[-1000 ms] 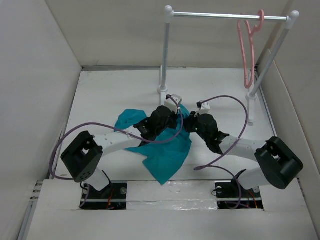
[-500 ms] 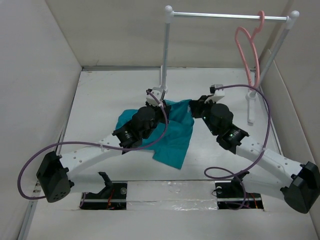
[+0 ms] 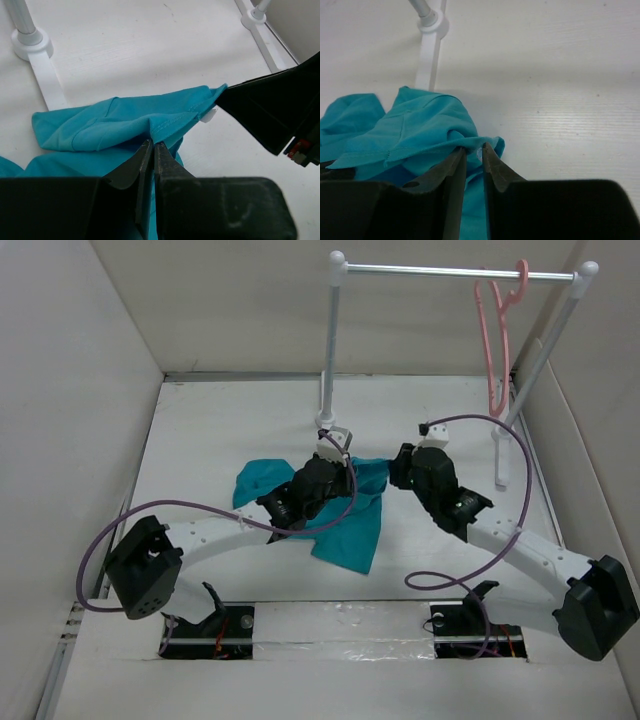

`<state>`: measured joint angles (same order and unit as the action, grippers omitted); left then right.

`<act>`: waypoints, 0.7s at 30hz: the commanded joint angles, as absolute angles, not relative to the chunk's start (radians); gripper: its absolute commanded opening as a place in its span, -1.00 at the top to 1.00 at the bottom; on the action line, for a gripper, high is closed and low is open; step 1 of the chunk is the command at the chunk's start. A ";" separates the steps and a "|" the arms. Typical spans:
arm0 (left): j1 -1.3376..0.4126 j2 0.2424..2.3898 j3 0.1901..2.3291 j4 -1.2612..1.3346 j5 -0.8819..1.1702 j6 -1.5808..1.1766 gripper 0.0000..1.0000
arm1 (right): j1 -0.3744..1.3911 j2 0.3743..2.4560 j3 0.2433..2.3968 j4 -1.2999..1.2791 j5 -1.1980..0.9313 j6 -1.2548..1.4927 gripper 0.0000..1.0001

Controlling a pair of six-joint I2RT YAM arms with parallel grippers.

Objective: Place the t-shirt on the hanger
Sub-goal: Pick up the T-shirt from the center of the board, then pick up the hanger from the clothesline.

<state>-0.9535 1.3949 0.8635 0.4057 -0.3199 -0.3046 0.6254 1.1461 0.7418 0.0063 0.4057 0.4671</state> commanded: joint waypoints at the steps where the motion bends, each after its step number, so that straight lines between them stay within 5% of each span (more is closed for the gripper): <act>1: -0.953 1.387 0.880 0.502 -0.298 -0.318 1.00 | 0.608 1.100 0.785 -0.055 0.401 0.440 0.24; 4: -0.953 1.399 0.893 0.505 -0.288 -0.302 1.00 | 0.607 1.043 0.830 -0.118 0.345 0.408 -0.20; 8: -0.953 1.408 0.878 0.528 -0.265 -0.293 1.00 | 0.607 0.933 0.885 -0.114 0.226 0.341 -0.26; 10: -0.953 1.405 0.876 0.520 -0.247 -0.288 1.00 | 0.607 0.896 0.966 -0.133 0.196 0.313 0.36; 11: -0.953 1.402 0.873 0.520 -0.242 -0.285 1.00 | 0.607 0.894 1.003 -0.146 0.207 0.302 0.90; 21: -0.953 1.361 0.807 0.549 -0.187 -0.276 1.00 | 0.483 1.086 1.530 -0.233 0.540 0.147 1.00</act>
<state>-0.9535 1.4078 0.8257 0.4911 -0.2146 -0.2901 0.5266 1.0275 1.4391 -0.1982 0.4232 0.2108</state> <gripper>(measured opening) 0.007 0.009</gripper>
